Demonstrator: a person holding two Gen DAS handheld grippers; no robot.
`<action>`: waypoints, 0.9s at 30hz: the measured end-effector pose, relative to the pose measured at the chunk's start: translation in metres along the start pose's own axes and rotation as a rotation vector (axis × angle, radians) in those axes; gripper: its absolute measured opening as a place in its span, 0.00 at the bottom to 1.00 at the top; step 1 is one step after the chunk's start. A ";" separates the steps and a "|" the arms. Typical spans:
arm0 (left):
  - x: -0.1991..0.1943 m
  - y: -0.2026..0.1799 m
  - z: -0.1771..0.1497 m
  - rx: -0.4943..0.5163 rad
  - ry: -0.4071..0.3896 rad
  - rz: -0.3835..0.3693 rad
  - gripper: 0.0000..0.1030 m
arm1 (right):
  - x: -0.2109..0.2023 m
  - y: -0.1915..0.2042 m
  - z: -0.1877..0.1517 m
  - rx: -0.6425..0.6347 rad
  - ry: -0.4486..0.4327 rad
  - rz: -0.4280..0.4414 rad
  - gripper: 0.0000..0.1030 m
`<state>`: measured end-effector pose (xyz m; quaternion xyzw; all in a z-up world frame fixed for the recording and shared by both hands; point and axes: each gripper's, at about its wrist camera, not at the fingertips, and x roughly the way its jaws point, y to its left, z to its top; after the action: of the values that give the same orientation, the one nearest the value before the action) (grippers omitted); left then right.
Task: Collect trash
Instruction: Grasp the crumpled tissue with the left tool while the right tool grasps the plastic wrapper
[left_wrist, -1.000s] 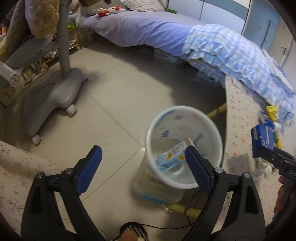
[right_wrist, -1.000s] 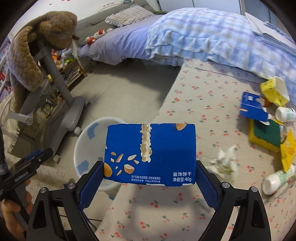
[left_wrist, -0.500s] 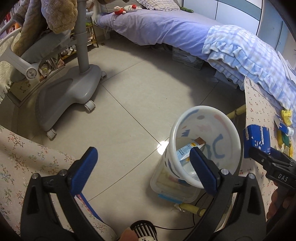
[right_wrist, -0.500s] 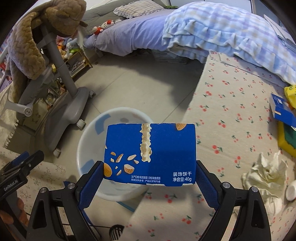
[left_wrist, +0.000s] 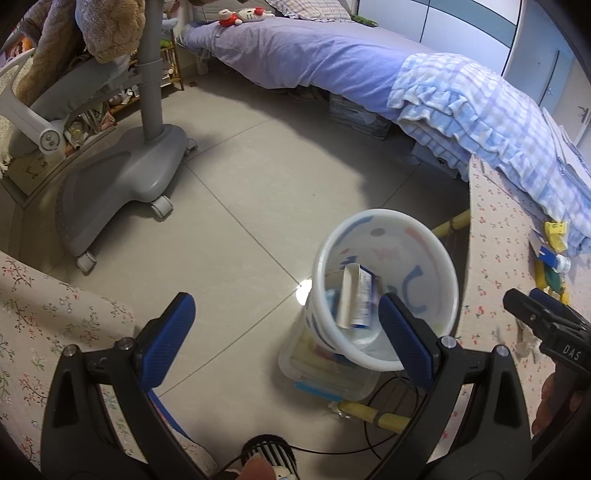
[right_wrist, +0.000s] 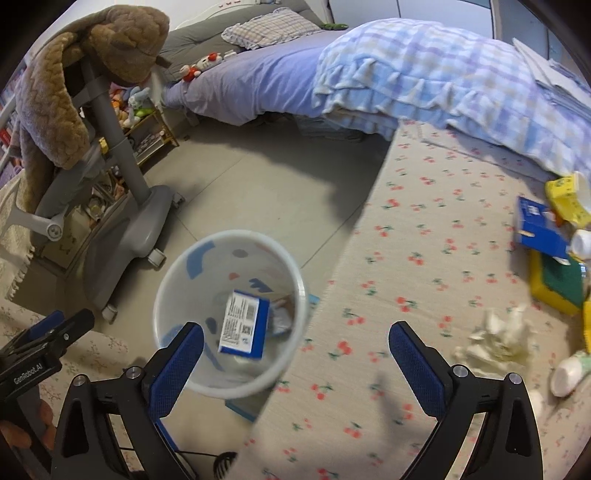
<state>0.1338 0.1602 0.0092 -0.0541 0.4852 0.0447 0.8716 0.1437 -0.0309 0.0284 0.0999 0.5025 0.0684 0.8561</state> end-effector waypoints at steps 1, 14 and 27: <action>0.000 -0.002 -0.001 0.002 0.000 -0.005 0.96 | -0.004 -0.004 -0.001 0.000 -0.002 -0.011 0.98; -0.008 -0.060 -0.013 0.078 0.034 -0.137 0.96 | -0.071 -0.116 -0.023 0.117 -0.043 -0.135 0.98; -0.004 -0.141 -0.024 0.166 0.064 -0.230 0.96 | -0.101 -0.225 -0.058 0.319 -0.029 -0.190 0.98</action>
<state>0.1300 0.0176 0.0068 -0.0383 0.5053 -0.0974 0.8566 0.0480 -0.2654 0.0325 0.1875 0.5018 -0.0948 0.8391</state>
